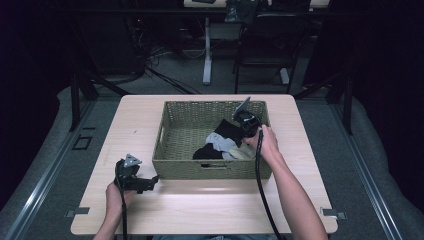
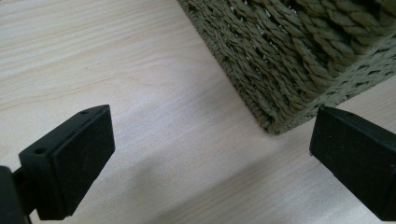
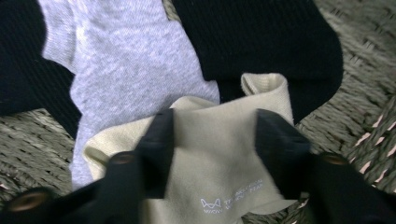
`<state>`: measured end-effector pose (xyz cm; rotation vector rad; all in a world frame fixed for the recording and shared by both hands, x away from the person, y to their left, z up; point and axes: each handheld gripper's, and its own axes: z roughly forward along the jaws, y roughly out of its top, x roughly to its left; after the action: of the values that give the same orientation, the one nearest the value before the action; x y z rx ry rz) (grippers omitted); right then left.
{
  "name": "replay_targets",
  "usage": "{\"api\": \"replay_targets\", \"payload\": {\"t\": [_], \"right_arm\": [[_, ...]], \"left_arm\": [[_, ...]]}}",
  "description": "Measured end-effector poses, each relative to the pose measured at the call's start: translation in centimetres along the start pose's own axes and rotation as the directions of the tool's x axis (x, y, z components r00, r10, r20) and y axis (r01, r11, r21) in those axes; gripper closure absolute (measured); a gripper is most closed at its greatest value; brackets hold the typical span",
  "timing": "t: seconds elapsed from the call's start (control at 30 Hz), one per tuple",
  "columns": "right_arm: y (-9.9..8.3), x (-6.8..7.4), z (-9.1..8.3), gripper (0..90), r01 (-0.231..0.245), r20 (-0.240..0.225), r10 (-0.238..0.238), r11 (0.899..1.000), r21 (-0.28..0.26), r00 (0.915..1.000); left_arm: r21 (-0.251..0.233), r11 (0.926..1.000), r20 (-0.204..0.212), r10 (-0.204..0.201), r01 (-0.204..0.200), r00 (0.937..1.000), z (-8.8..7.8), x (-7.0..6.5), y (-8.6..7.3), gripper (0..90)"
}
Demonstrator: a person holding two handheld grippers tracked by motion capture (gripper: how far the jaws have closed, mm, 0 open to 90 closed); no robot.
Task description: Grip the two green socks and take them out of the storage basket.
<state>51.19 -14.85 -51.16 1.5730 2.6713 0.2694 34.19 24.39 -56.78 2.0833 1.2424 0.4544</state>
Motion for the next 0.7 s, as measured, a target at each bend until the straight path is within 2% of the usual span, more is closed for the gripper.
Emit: {"api": "replay_targets", "payload": {"t": [0.17,0.23,0.27,0.37,0.47,0.53,0.67,0.7], "right_arm": [[0.0,0.1,0.3,81.9,-0.01,0.007,0.01,1.0,0.013,0.9999],[0.0,0.1,0.0,88.1,-0.017,-0.002,0.017,1.0,0.009,0.9999],[0.0,0.0,-0.3,89.1,0.002,0.005,-0.002,1.0,0.025,1.0],[-0.2,0.1,-1.0,89.8,-0.014,0.01,0.015,1.0,-0.006,0.9998],[-0.2,0.1,-2.1,90.0,-0.008,0.018,0.009,1.0,-0.025,0.9998],[-0.2,0.1,-3.0,90.0,-0.008,0.008,0.009,0.999,-0.042,0.9999],[-0.3,0.2,-4.9,90.0,0.015,0.022,-0.014,0.998,-0.057,0.9997],[-0.3,0.3,-5.3,90.0,0.013,0.024,-0.011,0.997,-0.075,0.9996]], "left_arm": [[-0.005,1.0,0.0,-0.002,0.002,1.0,0.0,0.0,0.0,0.1],[-0.007,1.0,0.001,-0.005,0.005,1.0,0.0,0.0,0.0,0.1],[-0.007,1.0,0.001,-0.006,0.006,1.0,0.0,0.0,0.0,0.1],[-0.01,0.9999,-0.001,-0.007,0.007,1.0,0.1,0.0,0.0,0.1],[-0.006,1.0,0.001,-0.005,0.005,1.0,0.0,0.0,0.0,0.1],[-0.004,1.0,0.001,-0.001,0.001,1.0,0.0,0.0,0.0,0.1],[-0.006,1.0,0.001,-0.005,0.005,1.0,0.0,0.0,0.0,0.1],[-0.003,1.0,0.001,-0.004,0.004,1.0,0.0,0.0,0.0,0.1]]}}
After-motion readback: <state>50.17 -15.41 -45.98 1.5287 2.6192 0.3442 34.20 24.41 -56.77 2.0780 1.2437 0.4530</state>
